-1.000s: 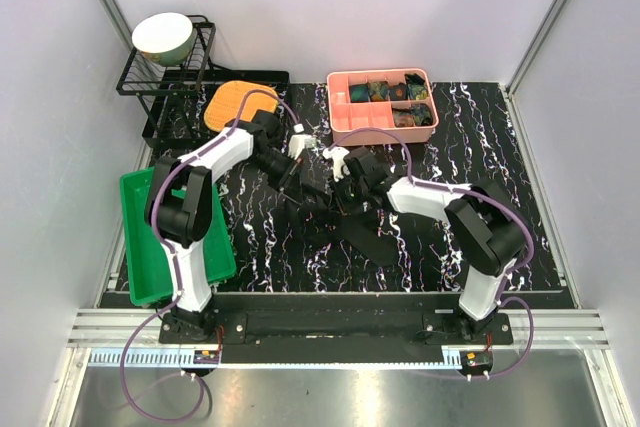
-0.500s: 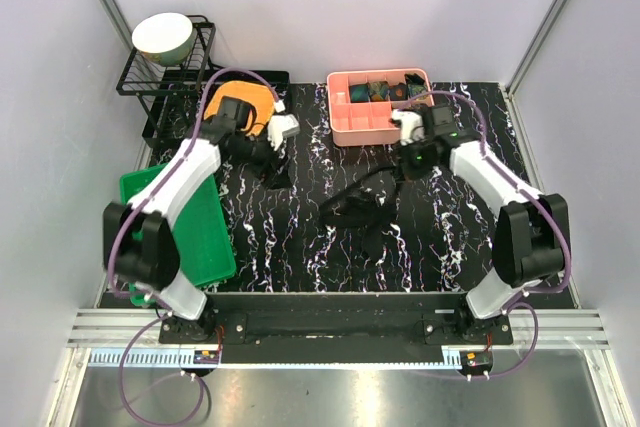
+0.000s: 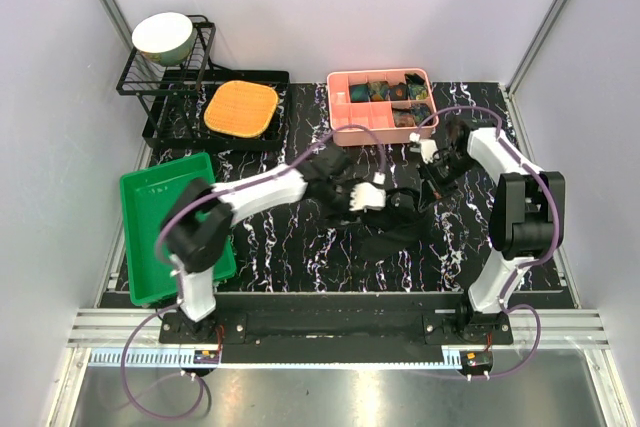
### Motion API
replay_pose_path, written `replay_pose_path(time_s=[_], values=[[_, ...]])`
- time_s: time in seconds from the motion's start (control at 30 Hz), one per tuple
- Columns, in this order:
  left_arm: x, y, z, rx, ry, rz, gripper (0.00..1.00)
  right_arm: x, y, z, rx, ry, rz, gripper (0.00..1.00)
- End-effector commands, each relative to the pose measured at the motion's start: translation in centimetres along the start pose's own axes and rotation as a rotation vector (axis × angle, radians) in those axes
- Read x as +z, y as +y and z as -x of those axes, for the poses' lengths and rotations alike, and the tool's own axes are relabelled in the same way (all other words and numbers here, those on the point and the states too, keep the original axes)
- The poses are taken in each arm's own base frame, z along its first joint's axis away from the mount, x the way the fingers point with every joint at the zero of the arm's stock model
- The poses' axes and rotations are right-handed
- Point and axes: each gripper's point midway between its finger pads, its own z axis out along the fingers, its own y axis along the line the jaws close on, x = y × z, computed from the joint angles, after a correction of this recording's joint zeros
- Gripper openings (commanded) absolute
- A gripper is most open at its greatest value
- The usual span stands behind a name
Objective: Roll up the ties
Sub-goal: Flatten out the tie at the center of the board.
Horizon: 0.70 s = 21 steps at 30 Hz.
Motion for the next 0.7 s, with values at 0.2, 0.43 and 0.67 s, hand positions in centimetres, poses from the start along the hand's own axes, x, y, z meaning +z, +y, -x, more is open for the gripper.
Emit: replay_pose_path(time_s=[0.2,0.43,0.67], values=[[3.8,3.0,3.8,0.085,-0.078,0.035,0.63,-7.1,5.5,3.3,-0.123,-0.283,0.060,0.00],[-11.8,1.6,4.4,-0.145,-0.390,0.167,0.84,-14.0,15.2,5.8,-0.283,-0.519,0.246,0.00],[-20.3,-4.3,2.4,-0.100,-0.431,0.357,0.96,-19.0,30.9,10.8,-0.512,-0.751,0.473,0.00]])
